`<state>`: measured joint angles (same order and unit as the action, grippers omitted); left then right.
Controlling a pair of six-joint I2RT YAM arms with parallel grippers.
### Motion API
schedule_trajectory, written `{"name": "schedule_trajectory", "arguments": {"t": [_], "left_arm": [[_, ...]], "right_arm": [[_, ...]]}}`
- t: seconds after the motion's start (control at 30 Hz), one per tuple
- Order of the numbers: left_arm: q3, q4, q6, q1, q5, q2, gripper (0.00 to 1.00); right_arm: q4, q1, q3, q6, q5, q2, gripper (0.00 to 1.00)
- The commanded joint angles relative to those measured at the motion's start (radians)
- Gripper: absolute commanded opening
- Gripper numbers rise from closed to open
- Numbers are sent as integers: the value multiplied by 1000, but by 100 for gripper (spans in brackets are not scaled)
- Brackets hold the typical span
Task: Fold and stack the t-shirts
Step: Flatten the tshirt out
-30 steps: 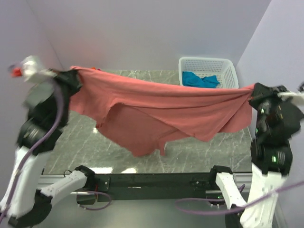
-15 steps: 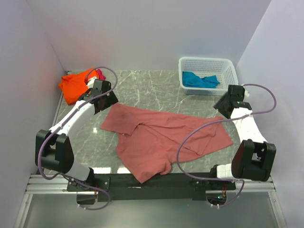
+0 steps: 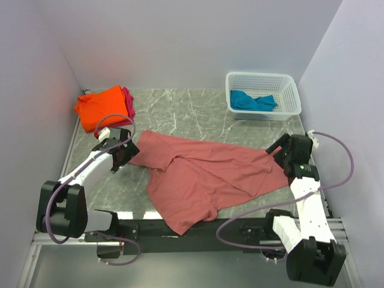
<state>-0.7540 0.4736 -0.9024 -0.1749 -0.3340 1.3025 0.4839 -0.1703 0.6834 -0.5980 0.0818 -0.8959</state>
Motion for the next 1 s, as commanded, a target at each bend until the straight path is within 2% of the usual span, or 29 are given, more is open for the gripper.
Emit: {"name": "schedule_trajectory", "arguments": {"t": [0.0, 0.17, 0.23, 0.33, 0.5, 0.57, 0.6, 0.63, 0.73, 0.87, 0.9, 0.97], "left_arm": [[15, -116, -27, 25, 41, 12, 99], [27, -187, -13, 45, 128, 102, 99], [27, -199, -9, 45, 156, 145, 96], [31, -219, -3, 45, 190, 185, 83], [44, -248, 7, 45, 199, 245, 68], [25, -248, 14, 43, 211, 280, 47], [21, -259, 23, 45, 220, 288, 29], [19, -260, 20, 45, 236, 293, 1], [31, -279, 33, 45, 237, 273, 1], [41, -242, 22, 43, 179, 186, 1], [42, -231, 16, 45, 170, 173, 1], [45, -210, 11, 45, 153, 138, 1]], "right_arm": [[19, -3, -54, -29, -63, 77, 89], [143, -5, -108, -10, -97, 136, 89], [177, -3, -113, -16, -85, 163, 89], [194, -3, -102, -29, -145, 180, 89], [242, -3, -71, -37, -149, 187, 89], [257, -3, -73, -42, -157, 195, 89], [263, -1, -76, -49, -162, 199, 88], [269, 0, -77, -54, -169, 201, 88], [295, 38, -82, -74, -168, 192, 87], [346, 259, -82, -195, -36, 143, 87], [355, 355, -84, -218, -22, 128, 87], [366, 405, -100, -265, -4, 89, 86]]}}
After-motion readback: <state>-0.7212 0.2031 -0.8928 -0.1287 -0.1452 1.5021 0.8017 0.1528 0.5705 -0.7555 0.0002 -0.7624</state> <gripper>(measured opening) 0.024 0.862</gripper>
